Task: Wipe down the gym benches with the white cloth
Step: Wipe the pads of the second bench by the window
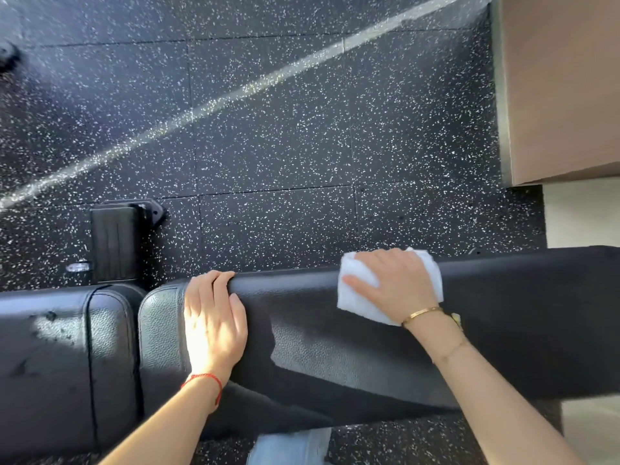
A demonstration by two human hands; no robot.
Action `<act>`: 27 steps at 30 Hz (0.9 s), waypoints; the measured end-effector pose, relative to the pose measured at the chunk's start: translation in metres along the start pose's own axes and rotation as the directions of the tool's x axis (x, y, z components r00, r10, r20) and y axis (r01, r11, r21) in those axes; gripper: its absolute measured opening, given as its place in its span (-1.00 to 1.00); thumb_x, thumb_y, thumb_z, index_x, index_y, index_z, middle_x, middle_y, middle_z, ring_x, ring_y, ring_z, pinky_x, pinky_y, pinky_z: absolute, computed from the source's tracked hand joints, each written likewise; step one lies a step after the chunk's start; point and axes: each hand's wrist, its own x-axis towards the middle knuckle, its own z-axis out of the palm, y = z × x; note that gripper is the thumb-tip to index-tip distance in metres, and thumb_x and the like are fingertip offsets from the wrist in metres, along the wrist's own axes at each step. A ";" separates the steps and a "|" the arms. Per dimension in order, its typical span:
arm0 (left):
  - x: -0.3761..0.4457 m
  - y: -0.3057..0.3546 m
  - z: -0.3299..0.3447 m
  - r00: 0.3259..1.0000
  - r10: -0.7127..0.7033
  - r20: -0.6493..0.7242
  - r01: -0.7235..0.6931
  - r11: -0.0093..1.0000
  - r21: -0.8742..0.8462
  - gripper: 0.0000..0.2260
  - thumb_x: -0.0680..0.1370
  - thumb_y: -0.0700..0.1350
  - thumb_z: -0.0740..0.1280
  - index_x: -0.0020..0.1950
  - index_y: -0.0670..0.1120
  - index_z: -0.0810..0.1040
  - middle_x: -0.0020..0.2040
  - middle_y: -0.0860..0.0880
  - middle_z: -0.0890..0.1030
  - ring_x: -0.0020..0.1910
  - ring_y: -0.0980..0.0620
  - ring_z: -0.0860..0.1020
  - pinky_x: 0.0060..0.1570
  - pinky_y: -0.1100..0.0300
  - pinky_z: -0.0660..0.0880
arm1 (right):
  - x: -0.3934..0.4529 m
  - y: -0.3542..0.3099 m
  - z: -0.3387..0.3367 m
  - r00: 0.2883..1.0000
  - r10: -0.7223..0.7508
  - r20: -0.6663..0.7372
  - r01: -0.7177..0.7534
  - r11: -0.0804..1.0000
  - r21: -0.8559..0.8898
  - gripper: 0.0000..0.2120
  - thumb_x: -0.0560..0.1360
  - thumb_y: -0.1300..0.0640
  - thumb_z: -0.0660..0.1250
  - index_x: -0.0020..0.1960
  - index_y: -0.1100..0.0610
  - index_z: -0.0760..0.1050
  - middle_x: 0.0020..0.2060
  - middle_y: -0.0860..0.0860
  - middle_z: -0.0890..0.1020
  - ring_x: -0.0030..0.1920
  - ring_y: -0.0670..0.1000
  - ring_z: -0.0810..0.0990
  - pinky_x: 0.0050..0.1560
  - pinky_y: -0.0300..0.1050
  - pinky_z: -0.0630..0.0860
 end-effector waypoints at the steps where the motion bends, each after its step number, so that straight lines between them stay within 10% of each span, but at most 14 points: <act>1: 0.000 -0.001 0.000 1.000 0.002 -0.002 -0.002 1.000 0.000 -0.68 0.57 -0.20 0.11 0.26 -0.23 0.49 0.21 -0.17 0.48 0.23 -0.23 0.43 0.40 -0.05 0.28 | 0.000 0.000 0.000 0.999 0.034 -0.013 -0.035 0.999 -0.020 -0.37 0.48 -0.41 -0.15 0.16 -0.13 0.54 -0.04 -0.10 0.62 -0.04 0.05 0.54 -0.01 -0.04 0.25; 7: -0.001 -0.004 -0.006 0.997 0.072 -0.006 -0.072 0.994 -0.078 -0.68 0.60 -0.21 0.13 0.31 -0.26 0.46 0.25 -0.20 0.48 0.27 -0.25 0.43 0.43 -0.12 0.27 | -0.016 -0.052 0.011 0.987 0.003 -0.162 0.011 0.996 0.088 -0.43 0.59 -0.29 -0.09 0.37 -0.06 0.47 0.24 -0.05 0.60 0.30 0.12 0.47 0.32 0.05 0.23; 12: -0.033 -0.054 -0.042 0.987 0.161 0.001 -0.161 0.985 0.056 -0.58 0.63 -0.16 0.10 0.48 -0.24 0.33 0.49 -0.21 0.35 0.51 -0.24 0.25 0.55 -0.12 0.09 | -0.042 -0.119 0.037 0.983 -0.039 -0.179 0.028 0.998 -0.065 -0.35 0.60 -0.23 -0.04 0.62 0.01 0.00 0.60 0.01 0.10 0.58 0.26 0.05 0.56 0.24 -0.04; 27: -0.079 -0.158 -0.069 0.978 0.199 -0.063 -0.194 0.977 0.089 -0.51 0.64 -0.09 0.04 0.58 -0.14 0.15 0.59 -0.10 0.19 0.61 -0.06 0.04 0.59 -0.09 -0.06 | -0.009 -0.265 0.055 0.954 -0.192 -0.229 0.156 0.974 -0.167 -0.39 0.63 -0.22 -0.11 0.62 -0.06 -0.10 0.61 -0.07 0.04 0.59 0.17 0.00 0.56 0.22 -0.10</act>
